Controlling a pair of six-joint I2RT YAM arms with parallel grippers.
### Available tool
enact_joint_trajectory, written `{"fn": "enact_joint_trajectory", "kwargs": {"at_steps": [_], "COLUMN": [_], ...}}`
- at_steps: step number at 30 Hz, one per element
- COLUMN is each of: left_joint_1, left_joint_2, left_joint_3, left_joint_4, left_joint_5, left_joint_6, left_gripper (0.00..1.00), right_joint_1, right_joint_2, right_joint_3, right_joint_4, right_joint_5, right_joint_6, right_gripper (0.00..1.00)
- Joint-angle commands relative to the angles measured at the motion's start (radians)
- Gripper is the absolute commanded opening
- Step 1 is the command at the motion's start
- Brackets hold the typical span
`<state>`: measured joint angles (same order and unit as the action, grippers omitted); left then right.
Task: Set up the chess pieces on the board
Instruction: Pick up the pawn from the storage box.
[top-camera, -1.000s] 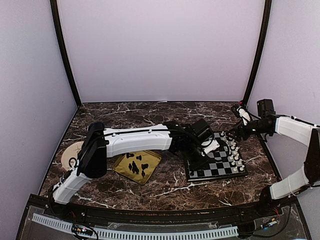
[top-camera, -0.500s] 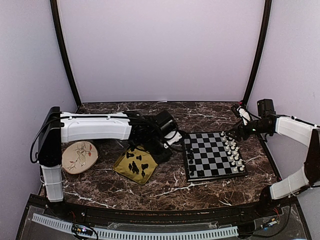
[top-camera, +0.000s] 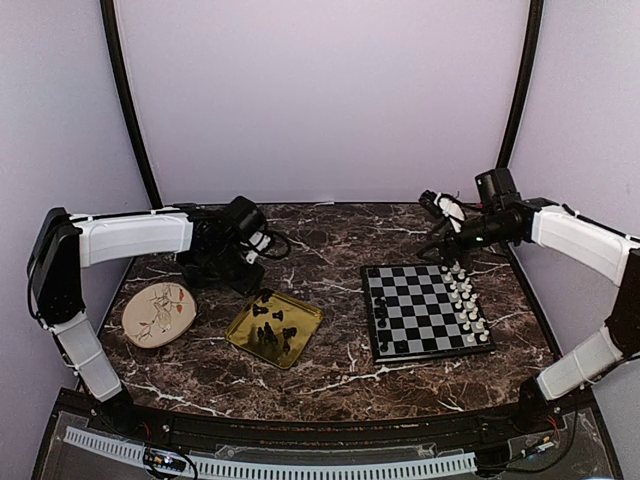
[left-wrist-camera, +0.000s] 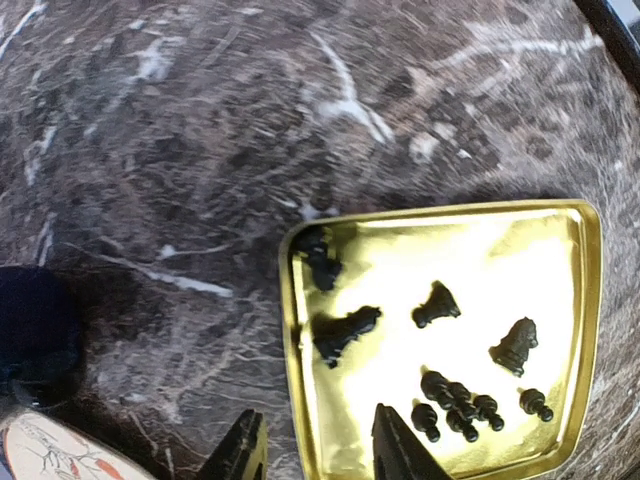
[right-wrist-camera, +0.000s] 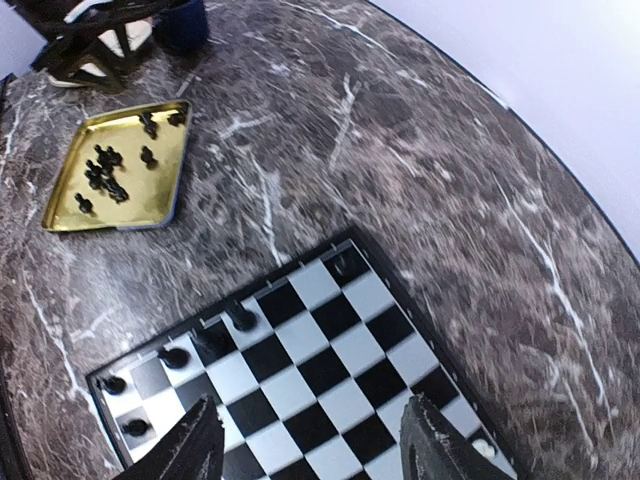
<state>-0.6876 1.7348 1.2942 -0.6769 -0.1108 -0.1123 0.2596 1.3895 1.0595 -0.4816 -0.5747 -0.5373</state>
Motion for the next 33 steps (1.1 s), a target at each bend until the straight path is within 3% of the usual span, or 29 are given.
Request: {"fn": "enact_joint_trajectory", "kwargs": {"at_steps": [1, 10, 18, 24, 33], "left_joint_1": [0.127, 0.349, 0.381, 0.407, 0.430], "left_joint_2": [-0.089, -0.215, -0.357, -0.381, -0.399], "left_joint_3": [-0.012, -0.094, -0.179, -0.180, -0.202], "left_joint_4": [0.070, 0.220, 0.271, 0.258, 0.294], "left_joint_5": [0.051, 0.259, 0.181, 0.128, 0.174], "left_joint_6": [0.002, -0.035, -0.016, -0.066, -0.079], "left_gripper": [0.39, 0.43, 0.46, 0.46, 0.46], "right_joint_1": [0.182, 0.515, 0.727, 0.790, 0.797], "right_joint_2": [0.135, 0.449, 0.744, 0.903, 0.945], "right_joint_3": [0.200, 0.519, 0.774, 0.917, 0.928], "right_joint_4": [-0.166, -0.241, -0.299, -0.358, -0.366], "right_joint_5": [0.082, 0.163, 0.246, 0.262, 0.265], "right_joint_6": [-0.061, -0.070, -0.053, -0.044, -0.038], "right_gripper": [0.57, 0.52, 0.44, 0.38, 0.40]}}
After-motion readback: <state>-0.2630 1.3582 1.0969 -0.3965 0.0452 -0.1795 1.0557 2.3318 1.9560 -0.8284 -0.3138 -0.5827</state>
